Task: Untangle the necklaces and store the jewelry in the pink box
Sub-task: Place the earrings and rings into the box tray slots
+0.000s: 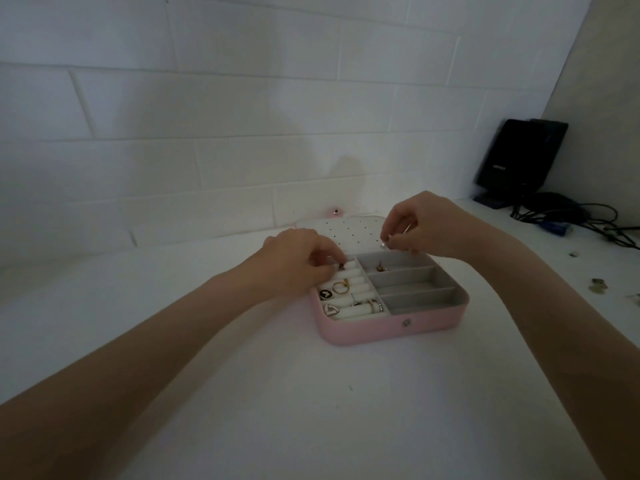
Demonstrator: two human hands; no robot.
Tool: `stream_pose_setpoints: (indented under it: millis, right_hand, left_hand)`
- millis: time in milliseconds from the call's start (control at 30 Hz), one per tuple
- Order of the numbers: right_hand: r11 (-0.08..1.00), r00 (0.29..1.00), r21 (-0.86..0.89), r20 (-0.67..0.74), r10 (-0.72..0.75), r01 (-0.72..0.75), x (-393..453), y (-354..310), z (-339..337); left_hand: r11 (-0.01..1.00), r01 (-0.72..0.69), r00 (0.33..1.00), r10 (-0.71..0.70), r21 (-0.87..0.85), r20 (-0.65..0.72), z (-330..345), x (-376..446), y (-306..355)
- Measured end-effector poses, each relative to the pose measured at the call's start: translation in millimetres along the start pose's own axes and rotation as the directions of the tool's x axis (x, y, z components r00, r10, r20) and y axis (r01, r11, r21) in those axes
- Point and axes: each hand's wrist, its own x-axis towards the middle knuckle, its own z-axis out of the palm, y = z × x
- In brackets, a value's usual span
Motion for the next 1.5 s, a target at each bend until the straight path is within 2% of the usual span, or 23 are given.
stream_pose_setpoints:
  millis: [200,333,400,533,767,933,1167,1367,1433,1500]
  right_hand:
    - [0.962,0.999,-0.272,0.039,0.02,-0.008,-3.8,3.9,1.7]
    - [0.932,1.0,-0.362,-0.006,-0.001,-0.001,2.7,-4.5,4.1]
    - [0.95,0.998,-0.308,-0.032,-0.062,0.049,4.3,-15.1,9.1]
    - [0.974,0.983,-0.145,0.081,-0.166,0.177,1.8,-35.1,26.6]
    - [0.982,0.984,-0.093,0.085,-0.158,0.165,7.4,-26.0,33.7]
    - [0.988,0.988,0.112,0.107,-0.115,0.103,9.1,-13.1,29.2]
    - [0.986,0.979,0.126,0.164,-0.125,0.105,8.4,-12.6,31.8]
    - [0.985,0.989,0.126,0.084,-0.125,0.114,8.1,-13.1,39.7]
    - [0.966,0.988,0.247,0.119,-0.101,0.068,5.3,-12.2,36.8]
    - [0.94,0.987,0.341,0.143,-0.074,0.021,1.8,-10.8,30.9]
  left_hand:
    - [1.0,-0.024,0.996,0.023,-0.012,-0.086,4.3,7.8,-0.9]
    - [0.998,-0.059,0.998,0.059,-0.023,-0.039,0.6,14.0,-1.7]
    - [0.997,-0.073,0.997,0.073,0.005,-0.029,-0.2,16.3,-0.3]
    - [0.992,-0.105,0.994,0.107,0.065,-0.034,0.3,15.9,-0.4]
    - [0.987,-0.135,0.99,0.138,0.089,-0.029,2.3,15.4,-4.6]
    - [0.989,-0.139,0.99,0.141,0.047,-0.026,2.1,13.0,-5.4]
    - [0.997,-0.081,0.995,0.081,-0.012,-0.058,1.2,8.3,-4.9]
    - [0.995,-0.078,0.995,0.074,-0.064,-0.07,0.7,8.5,-9.9]
    - [0.998,-0.026,0.996,0.021,-0.059,-0.092,-4.2,2.9,-17.9]
    - [0.975,0.114,0.984,-0.137,-0.192,-0.113,-8.0,-3.7,-27.0]
